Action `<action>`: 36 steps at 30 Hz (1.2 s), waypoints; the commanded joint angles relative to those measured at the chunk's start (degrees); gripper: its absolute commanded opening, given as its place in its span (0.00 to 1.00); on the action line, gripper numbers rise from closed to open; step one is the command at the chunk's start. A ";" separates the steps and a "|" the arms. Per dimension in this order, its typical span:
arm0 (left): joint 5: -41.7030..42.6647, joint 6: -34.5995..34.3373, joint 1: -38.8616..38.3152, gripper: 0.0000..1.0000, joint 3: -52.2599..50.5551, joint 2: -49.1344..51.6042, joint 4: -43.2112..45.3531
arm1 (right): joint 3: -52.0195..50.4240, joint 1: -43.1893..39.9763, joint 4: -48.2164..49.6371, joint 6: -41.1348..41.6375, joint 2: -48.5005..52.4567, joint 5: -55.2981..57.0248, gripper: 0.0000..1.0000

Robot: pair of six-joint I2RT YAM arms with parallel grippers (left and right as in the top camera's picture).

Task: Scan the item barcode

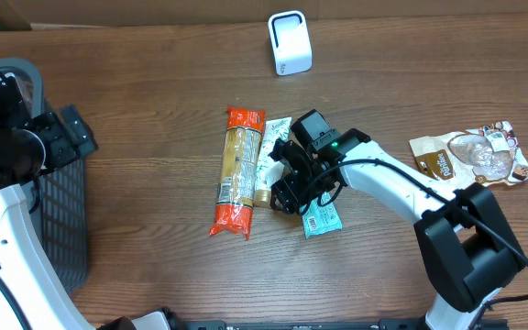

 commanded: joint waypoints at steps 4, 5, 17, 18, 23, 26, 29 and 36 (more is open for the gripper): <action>0.42 0.85 0.09 1.00 -0.09 0.09 0.11 | -0.37 -3.58 0.55 7.63 0.85 7.41 0.80; 0.42 0.85 0.09 1.00 -0.09 0.09 0.11 | -0.37 -5.11 0.50 12.87 0.85 14.56 0.79; 0.42 0.85 0.09 1.00 -0.09 0.09 0.11 | 10.58 -16.61 -13.49 13.29 0.00 8.09 0.84; 0.42 0.85 0.09 1.00 -0.09 0.09 0.11 | 11.82 -17.57 -15.72 13.27 -0.20 6.51 0.84; 0.42 0.85 0.09 1.00 -0.09 0.09 0.11 | 12.33 -19.45 -21.99 7.78 -0.57 -10.91 0.82; 0.44 0.85 0.09 1.00 -0.09 0.09 0.11 | 11.15 -17.11 -24.24 5.33 -0.57 -14.88 0.82; 0.42 0.85 0.09 1.00 -0.09 0.09 0.11 | 8.55 -12.92 -24.85 5.40 -0.57 -12.68 0.82; 0.44 0.85 0.09 1.00 -0.09 0.09 0.11 | 0.63 -4.48 -19.76 9.35 -0.57 -12.24 0.81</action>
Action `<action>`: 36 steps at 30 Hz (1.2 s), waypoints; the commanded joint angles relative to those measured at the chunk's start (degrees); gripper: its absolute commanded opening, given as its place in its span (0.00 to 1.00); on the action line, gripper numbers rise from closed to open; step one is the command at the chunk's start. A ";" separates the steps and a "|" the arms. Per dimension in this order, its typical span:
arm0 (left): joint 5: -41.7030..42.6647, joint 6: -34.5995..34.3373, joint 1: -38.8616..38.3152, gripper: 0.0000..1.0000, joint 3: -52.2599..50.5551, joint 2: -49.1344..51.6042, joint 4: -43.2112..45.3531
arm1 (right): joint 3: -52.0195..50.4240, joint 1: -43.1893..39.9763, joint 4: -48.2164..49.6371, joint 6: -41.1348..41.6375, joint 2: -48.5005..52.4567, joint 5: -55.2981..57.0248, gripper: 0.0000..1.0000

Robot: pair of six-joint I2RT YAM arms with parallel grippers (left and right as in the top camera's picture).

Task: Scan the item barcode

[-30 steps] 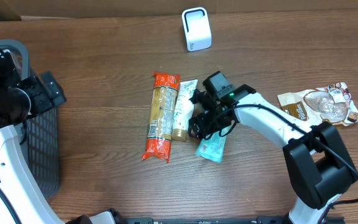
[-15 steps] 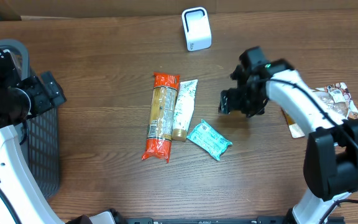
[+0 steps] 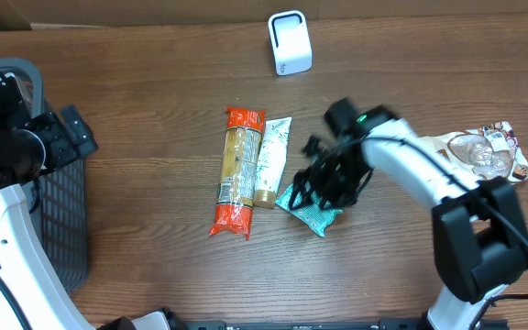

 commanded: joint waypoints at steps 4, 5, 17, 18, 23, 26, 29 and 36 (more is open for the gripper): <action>0.44 0.85 0.09 0.99 -0.09 0.09 0.11 | -3.58 3.13 3.26 5.05 -0.98 4.24 0.79; 0.44 0.85 0.09 1.00 -0.09 0.09 0.11 | -3.58 3.19 3.43 5.73 -0.98 6.05 0.79; 0.44 0.85 0.09 1.00 -0.09 0.09 0.11 | -3.56 2.91 6.34 11.74 -0.98 20.61 0.81; 0.42 0.85 0.09 1.00 -0.09 0.09 0.11 | -3.56 2.91 6.73 11.74 -0.98 20.63 0.80; 0.42 0.85 0.09 0.99 -0.09 0.09 0.11 | -3.54 2.91 7.72 11.52 -0.98 20.57 0.80; 0.42 0.85 0.09 1.00 -0.09 0.09 0.11 | -2.97 2.89 7.54 10.71 -1.01 20.68 0.80; 0.44 0.85 0.09 1.00 -0.09 0.09 0.11 | 1.77 1.53 4.33 5.92 -1.01 20.92 0.80; 0.42 0.85 0.09 1.00 -0.09 0.09 0.11 | 6.62 -5.16 1.31 -2.69 -0.94 21.88 0.87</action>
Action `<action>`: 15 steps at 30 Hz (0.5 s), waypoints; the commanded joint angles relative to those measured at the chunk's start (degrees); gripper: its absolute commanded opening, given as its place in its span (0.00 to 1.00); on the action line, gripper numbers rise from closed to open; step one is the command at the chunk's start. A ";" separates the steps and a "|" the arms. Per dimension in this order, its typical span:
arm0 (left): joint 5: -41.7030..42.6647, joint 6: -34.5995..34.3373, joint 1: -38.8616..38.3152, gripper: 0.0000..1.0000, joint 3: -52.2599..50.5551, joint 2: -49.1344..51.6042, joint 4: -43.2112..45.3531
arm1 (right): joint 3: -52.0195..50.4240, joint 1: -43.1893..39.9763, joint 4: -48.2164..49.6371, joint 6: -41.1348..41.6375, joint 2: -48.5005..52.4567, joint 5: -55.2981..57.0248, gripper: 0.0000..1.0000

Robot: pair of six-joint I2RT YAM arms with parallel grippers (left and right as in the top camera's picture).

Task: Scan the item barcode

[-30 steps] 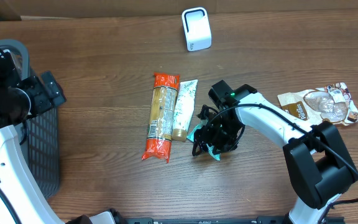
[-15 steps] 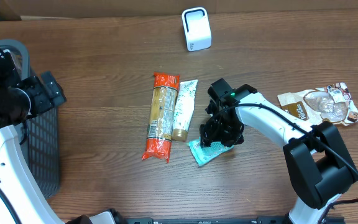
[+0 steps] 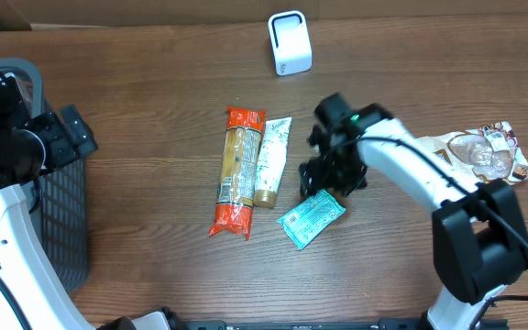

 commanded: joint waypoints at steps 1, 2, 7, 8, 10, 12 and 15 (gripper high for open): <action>0.44 0.85 0.09 1.00 -0.09 0.09 0.13 | 0.74 -4.26 0.15 -7.06 -0.90 1.60 0.87; 0.42 0.85 0.09 0.99 -0.09 0.09 0.11 | 0.13 -5.01 0.61 -8.28 -0.87 1.38 0.87; 0.42 0.85 0.09 0.99 -0.09 0.09 0.11 | -5.55 -7.37 4.39 -19.96 -0.90 -7.63 0.88; 0.44 0.85 0.09 1.00 -0.09 0.09 0.13 | -6.54 -7.48 5.40 -20.87 -0.90 -8.96 0.88; 0.42 0.85 0.09 1.00 -0.09 0.09 0.13 | -8.72 -7.45 7.91 -21.75 -0.87 -10.32 0.88; 0.44 0.85 0.09 0.99 -0.09 0.09 0.13 | -11.80 -7.45 11.34 -21.77 -0.87 -11.21 0.87; 0.42 0.85 0.09 0.99 -0.09 0.09 0.11 | -14.84 -7.45 14.53 -21.77 -0.87 -12.61 0.85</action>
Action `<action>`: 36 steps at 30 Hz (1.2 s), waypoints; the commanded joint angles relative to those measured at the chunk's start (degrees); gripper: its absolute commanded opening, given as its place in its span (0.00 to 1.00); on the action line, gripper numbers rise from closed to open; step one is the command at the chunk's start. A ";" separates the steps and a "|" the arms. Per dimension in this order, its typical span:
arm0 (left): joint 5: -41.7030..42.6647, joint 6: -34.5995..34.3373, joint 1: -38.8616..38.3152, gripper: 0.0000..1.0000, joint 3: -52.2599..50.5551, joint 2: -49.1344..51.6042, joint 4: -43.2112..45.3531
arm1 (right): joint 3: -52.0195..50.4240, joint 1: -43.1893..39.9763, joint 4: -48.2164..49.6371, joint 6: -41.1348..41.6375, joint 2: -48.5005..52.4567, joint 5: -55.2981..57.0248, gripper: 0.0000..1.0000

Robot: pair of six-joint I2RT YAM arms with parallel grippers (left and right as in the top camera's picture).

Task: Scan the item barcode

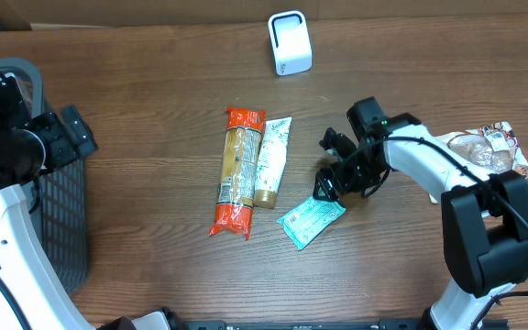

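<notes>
The teal packet (310,221) lies flat and slanted on the table, right of the white tube (271,161) and the orange pasta pack (238,170). My right gripper (327,166) hovers just above and to the right of the packet's upper end; it looks open and holds nothing. The white scanner (290,43) stands at the far edge. Over the black basket (62,215) at the far left, my left gripper (76,133) also looks open and empty.
A brown and white snack bag (475,154) lies at the right edge, beside the right arm. The basket takes up the left side. Cardboard walls close off the back of the table.
My right gripper has shifted to the right, off the teal packet's upper end. The packet lies where it did, and the left arm has not moved.
First my right gripper was down on the teal packet, which lay upright against the tube. Then the packet sat turned and farther right under the gripper. Later it lay slanted, clear of the tube, with the gripper at its top corner, and now the gripper is off it.
</notes>
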 commanded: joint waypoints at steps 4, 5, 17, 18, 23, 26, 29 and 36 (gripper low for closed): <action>0.42 0.85 0.09 1.00 -0.09 0.09 0.13 | -6.49 -0.09 4.98 -2.10 -0.87 -5.90 0.81; 0.44 0.85 0.09 0.99 -0.09 0.09 0.13 | -7.39 -0.09 5.68 -2.05 -0.87 -6.08 0.80; 0.44 0.85 0.09 0.99 -0.09 0.09 0.13 | -15.98 -0.04 14.84 5.09 -0.87 -5.84 0.58; 0.42 0.85 0.09 1.00 -0.09 0.09 0.13 | -16.50 -0.02 15.41 5.79 -0.87 -5.84 0.56; 0.42 0.85 0.09 1.00 -0.09 0.09 0.13 | -19.43 0.04 17.57 9.01 -0.87 -5.38 0.52; 0.44 0.85 0.09 1.00 -0.09 0.09 0.13 | -21.00 0.37 18.27 12.24 -0.87 -3.45 0.54; 0.42 0.85 0.09 1.00 -0.09 0.09 0.13 | -21.46 1.07 18.12 12.79 -0.87 -3.41 0.57; 0.42 0.85 0.09 1.00 -0.09 0.09 0.13 | -21.46 1.90 18.03 13.03 -0.87 -3.63 0.32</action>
